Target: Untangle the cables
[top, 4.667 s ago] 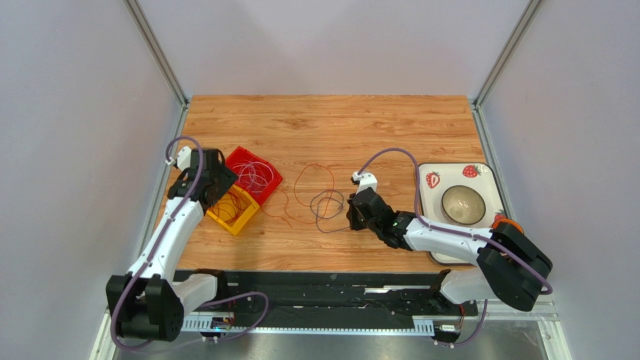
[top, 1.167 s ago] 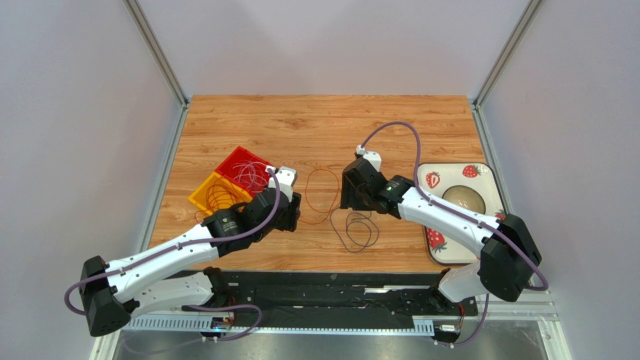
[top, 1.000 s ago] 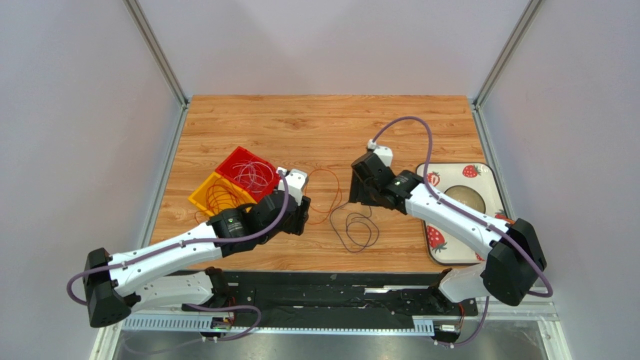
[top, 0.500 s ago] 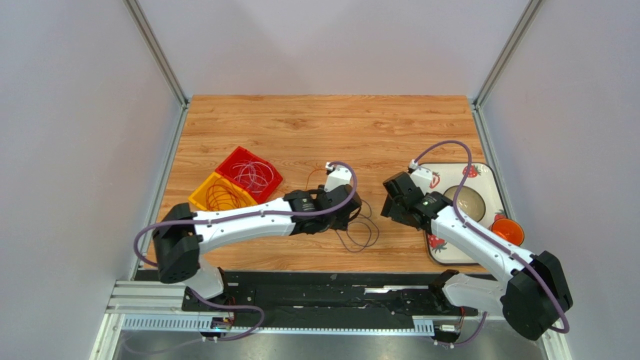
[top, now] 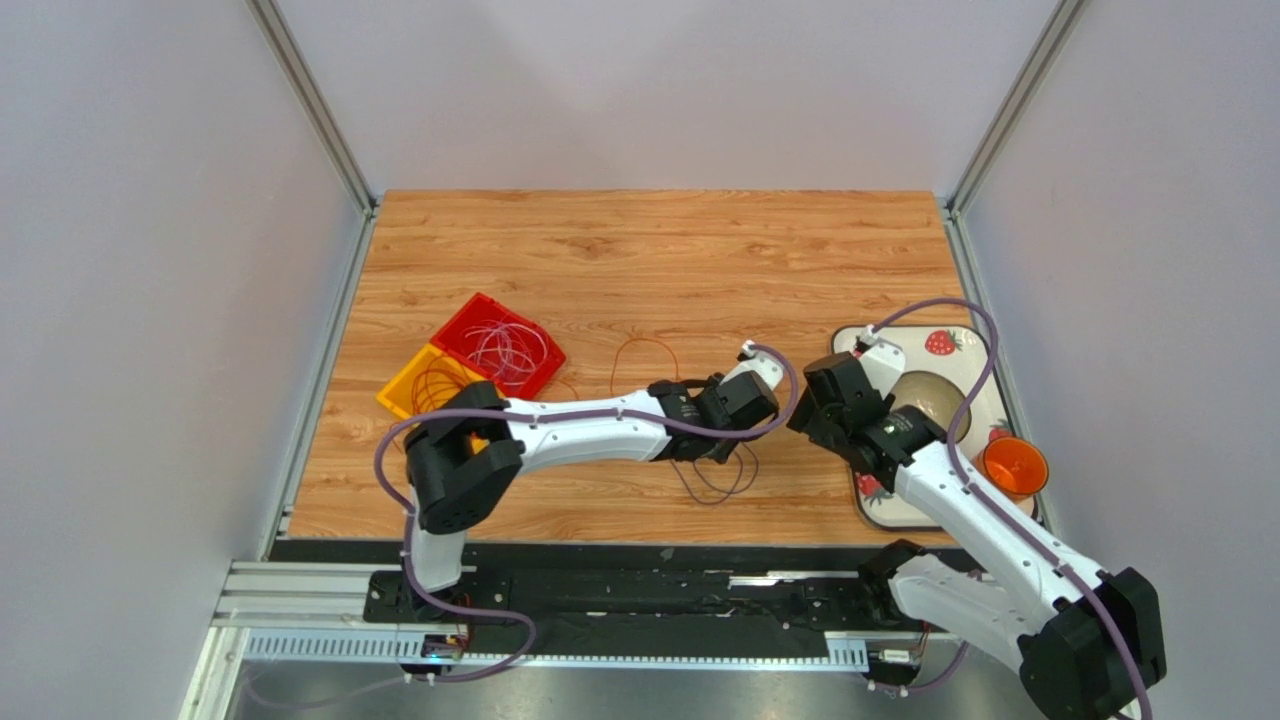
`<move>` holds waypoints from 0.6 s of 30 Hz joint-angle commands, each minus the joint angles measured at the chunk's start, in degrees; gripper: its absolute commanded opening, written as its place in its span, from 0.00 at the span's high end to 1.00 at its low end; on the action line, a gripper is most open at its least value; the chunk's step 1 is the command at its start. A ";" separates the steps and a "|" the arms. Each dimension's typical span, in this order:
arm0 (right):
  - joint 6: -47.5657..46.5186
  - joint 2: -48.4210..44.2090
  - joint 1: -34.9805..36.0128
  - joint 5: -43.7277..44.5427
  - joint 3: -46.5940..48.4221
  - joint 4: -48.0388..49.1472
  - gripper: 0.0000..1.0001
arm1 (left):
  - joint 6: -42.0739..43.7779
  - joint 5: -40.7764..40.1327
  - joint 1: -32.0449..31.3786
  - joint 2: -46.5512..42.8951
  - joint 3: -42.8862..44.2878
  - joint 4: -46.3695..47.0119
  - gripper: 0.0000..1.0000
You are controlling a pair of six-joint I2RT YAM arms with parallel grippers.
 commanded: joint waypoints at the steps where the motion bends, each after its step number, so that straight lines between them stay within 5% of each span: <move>1: -2.46 -1.30 -0.82 -0.07 -0.09 3.35 0.35 | 9.68 -1.05 -0.17 4.66 5.38 1.50 0.55; 18: -5.19 3.44 -2.84 -4.03 -1.94 7.57 0.36 | 14.69 0.52 1.15 13.54 11.37 -0.53 0.63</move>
